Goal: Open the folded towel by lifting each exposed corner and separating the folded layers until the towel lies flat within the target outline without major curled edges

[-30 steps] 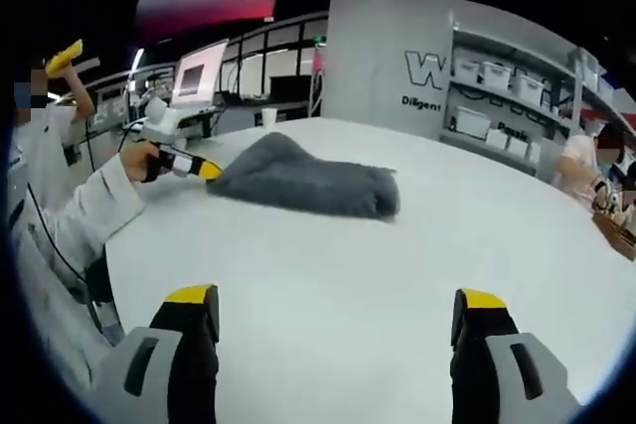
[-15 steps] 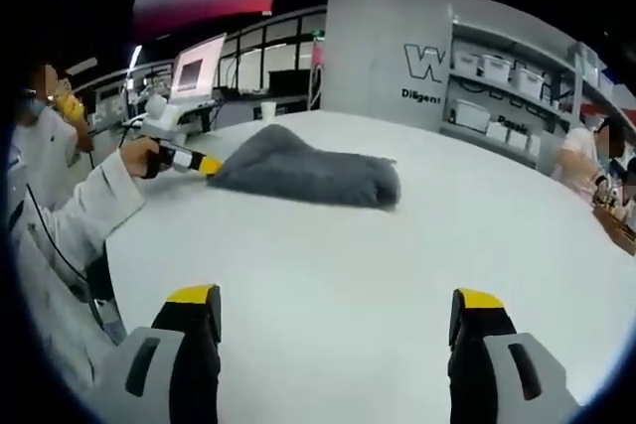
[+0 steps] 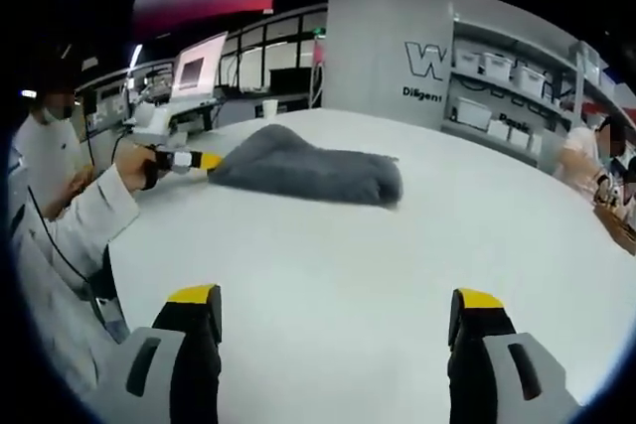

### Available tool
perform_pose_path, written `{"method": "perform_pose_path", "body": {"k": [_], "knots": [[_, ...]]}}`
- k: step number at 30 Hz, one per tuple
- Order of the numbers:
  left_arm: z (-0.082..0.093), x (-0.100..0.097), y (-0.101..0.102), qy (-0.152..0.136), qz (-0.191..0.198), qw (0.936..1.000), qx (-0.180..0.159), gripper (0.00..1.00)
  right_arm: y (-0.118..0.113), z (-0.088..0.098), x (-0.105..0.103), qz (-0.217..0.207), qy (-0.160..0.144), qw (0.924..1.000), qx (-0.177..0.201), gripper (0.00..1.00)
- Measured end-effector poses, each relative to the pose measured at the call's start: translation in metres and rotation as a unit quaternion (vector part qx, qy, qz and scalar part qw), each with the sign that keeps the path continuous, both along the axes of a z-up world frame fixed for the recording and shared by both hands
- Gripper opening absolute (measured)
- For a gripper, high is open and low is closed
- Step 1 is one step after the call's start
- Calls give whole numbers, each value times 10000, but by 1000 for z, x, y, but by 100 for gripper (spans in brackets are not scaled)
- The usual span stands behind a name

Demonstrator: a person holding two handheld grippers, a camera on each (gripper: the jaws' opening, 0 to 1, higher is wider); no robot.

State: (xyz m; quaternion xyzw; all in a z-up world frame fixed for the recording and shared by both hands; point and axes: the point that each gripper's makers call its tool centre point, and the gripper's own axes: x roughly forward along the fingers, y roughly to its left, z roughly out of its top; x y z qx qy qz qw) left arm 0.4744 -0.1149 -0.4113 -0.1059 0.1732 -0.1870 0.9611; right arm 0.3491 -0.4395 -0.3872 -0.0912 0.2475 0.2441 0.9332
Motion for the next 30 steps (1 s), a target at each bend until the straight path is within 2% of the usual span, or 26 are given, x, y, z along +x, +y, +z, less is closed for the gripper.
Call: {"method": "perform_pose_path", "body": {"k": [3,7,11,15,25,30], "knots": [[2,-4,5,-123,283,9995,-8,3,2,-1,-1,28,12,10000,-5,94],[3,-8,8,-177,476,9987,-29,3,1,-1,-1,23,32,10000,-15,94],[4,-14,15,-198,840,9959,-256,3,1,-2,-2,41,42,10000,-16,94],[-7,-19,15,-16,865,9962,-138,3,2,-3,-2,67,76,9999,-27,95],[-12,-28,15,86,856,9960,-248,3,0,-6,-5,50,135,9999,-61,96],[-12,-32,11,100,791,9968,-112,3,-1,-6,-8,37,148,9999,-60,96]]}}
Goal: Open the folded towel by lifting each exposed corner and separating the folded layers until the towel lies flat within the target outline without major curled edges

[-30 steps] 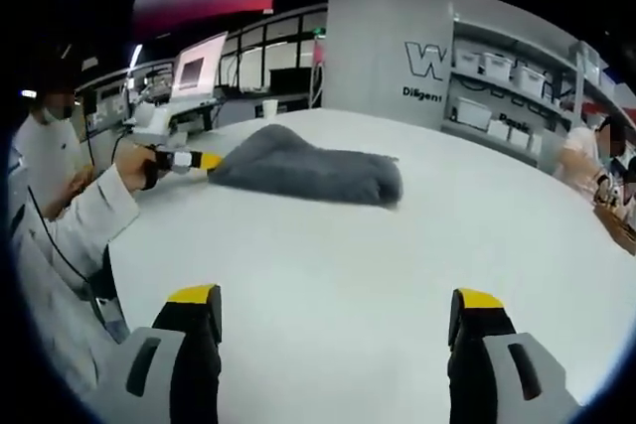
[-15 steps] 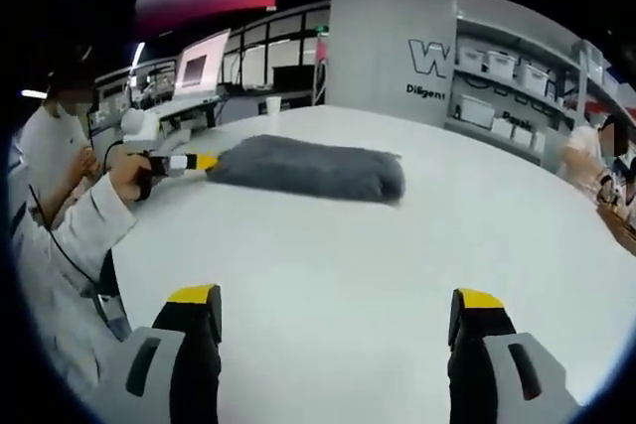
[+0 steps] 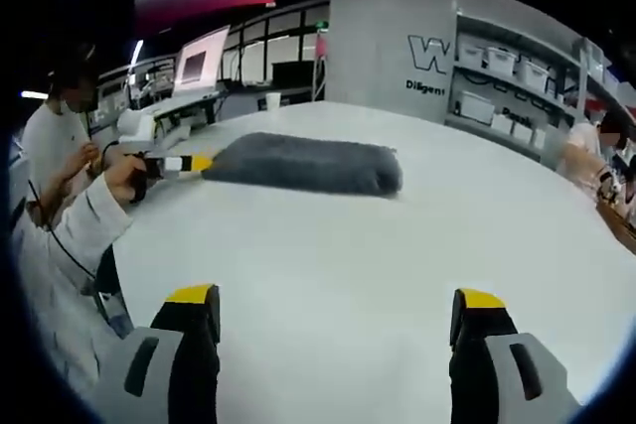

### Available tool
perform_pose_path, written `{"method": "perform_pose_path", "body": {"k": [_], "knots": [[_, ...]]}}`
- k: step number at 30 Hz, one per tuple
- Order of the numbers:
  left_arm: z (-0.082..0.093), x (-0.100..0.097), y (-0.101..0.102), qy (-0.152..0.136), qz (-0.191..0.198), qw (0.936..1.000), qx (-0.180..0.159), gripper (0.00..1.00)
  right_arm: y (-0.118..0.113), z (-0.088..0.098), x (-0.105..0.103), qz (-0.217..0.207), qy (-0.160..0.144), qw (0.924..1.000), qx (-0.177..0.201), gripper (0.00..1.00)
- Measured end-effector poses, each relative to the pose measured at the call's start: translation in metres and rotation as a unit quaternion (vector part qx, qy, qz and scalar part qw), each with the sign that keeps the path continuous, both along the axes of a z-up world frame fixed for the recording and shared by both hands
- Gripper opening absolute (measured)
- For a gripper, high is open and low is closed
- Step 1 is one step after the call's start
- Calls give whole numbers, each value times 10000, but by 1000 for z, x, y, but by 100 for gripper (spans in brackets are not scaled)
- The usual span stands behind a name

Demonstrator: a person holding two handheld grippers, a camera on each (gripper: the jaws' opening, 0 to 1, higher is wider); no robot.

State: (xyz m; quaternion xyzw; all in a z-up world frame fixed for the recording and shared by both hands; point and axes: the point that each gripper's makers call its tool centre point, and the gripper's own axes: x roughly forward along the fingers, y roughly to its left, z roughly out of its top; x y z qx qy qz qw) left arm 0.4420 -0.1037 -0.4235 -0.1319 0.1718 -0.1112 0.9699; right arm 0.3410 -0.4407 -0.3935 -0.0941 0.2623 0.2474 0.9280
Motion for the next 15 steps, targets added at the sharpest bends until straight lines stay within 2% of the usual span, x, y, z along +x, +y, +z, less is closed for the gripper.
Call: {"method": "perform_pose_path", "body": {"k": [6,9,11,15], "knots": [[-1,-3,-2,28,-103,9999,-33,3,-2,-1,-2,-28,-6,10000,15,96],[-1,-6,-8,50,-185,9998,99,3,-4,-2,-3,-66,24,10000,33,96],[0,-8,-16,29,-384,9990,248,3,-6,-2,-3,-86,26,10000,19,96],[-1,-10,-21,41,-490,9985,233,3,-8,-1,-3,-113,10,9999,8,95]]}}
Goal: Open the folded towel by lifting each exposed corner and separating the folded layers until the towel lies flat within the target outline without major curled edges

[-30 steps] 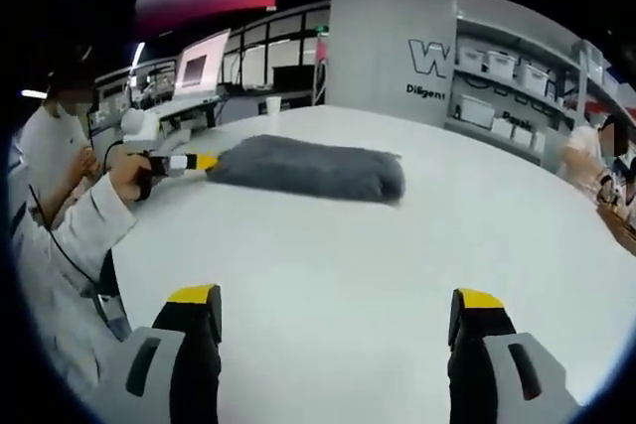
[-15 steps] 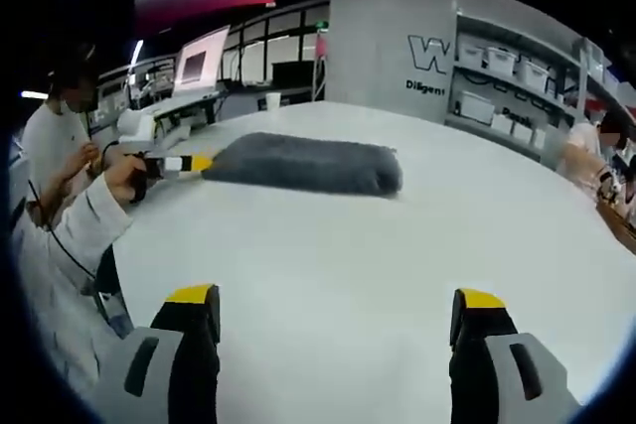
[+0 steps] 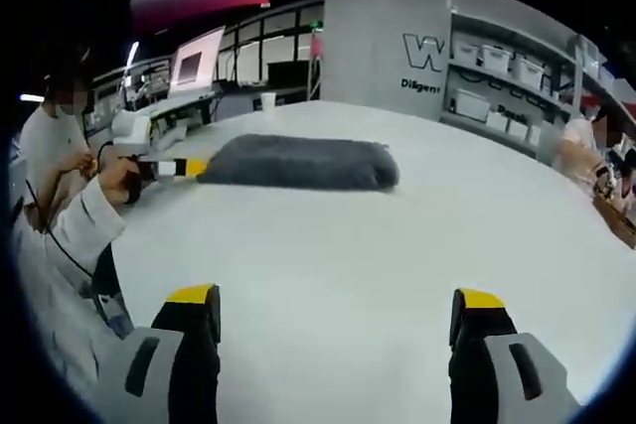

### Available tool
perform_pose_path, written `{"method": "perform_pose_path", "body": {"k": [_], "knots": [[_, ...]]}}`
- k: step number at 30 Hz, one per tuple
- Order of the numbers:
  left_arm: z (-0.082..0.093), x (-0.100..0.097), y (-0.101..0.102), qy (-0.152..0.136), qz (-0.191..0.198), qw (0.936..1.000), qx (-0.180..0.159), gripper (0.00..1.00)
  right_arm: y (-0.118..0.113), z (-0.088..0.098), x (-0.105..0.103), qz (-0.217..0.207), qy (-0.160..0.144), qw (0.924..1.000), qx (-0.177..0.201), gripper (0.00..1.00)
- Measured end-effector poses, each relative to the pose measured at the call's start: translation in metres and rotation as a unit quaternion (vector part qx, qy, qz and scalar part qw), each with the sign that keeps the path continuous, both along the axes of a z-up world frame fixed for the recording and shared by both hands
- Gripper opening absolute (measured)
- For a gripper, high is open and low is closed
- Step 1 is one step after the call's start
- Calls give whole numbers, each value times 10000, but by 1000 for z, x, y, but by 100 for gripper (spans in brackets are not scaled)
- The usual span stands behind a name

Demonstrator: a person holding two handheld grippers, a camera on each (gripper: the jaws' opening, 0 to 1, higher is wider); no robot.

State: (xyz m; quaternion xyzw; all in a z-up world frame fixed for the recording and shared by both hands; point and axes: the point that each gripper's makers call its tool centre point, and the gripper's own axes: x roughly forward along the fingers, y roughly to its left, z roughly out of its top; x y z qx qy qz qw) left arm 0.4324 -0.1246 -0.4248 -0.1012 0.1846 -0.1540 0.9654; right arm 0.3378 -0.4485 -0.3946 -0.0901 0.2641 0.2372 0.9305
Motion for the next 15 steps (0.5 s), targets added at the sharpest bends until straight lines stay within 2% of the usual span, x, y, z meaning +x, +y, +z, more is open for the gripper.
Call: {"method": "perform_pose_path", "body": {"k": [3,8,15], "knots": [[0,-1,-1,27,-4,10000,-89,3,-1,0,0,-21,1,10000,24,95],[-2,-7,-6,29,125,9983,-563,3,-1,-1,-2,-30,19,10000,10,95],[-1,-14,-27,66,-125,9979,-638,3,-3,0,-2,-52,15,10000,-4,95]]}}
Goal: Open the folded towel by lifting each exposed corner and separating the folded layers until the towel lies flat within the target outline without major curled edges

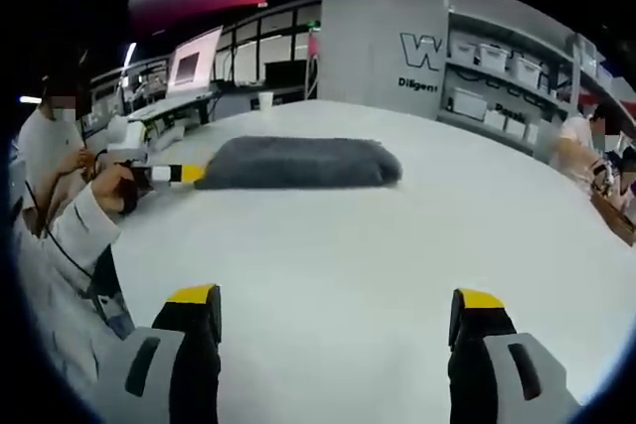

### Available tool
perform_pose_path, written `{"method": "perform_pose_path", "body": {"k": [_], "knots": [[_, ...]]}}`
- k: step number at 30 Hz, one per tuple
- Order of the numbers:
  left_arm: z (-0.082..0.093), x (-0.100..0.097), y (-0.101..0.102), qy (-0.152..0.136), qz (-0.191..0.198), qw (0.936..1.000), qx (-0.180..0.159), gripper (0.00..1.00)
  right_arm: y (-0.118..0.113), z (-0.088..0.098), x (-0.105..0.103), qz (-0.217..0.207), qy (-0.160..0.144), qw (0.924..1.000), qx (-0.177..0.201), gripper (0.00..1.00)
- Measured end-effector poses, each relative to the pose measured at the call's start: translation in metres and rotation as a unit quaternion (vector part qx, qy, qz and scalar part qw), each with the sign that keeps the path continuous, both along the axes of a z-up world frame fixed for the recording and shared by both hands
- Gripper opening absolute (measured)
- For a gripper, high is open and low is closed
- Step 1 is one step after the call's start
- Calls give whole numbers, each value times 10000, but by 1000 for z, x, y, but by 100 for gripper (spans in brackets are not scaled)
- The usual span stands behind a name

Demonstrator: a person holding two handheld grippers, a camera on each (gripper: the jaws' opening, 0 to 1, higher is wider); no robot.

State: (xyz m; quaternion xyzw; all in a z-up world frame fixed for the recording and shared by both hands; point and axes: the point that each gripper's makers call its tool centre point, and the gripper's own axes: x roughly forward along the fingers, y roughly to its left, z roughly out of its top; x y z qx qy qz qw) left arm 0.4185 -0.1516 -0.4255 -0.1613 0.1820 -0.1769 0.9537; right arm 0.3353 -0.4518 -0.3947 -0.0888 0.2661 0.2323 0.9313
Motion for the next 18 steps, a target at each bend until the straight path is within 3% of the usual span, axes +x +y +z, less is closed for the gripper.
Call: {"method": "perform_pose_path", "body": {"k": [18], "knots": [[0,-21,-74,88,-963,9953,13,4,-5,-3,-3,-64,32,10000,11,94]]}}
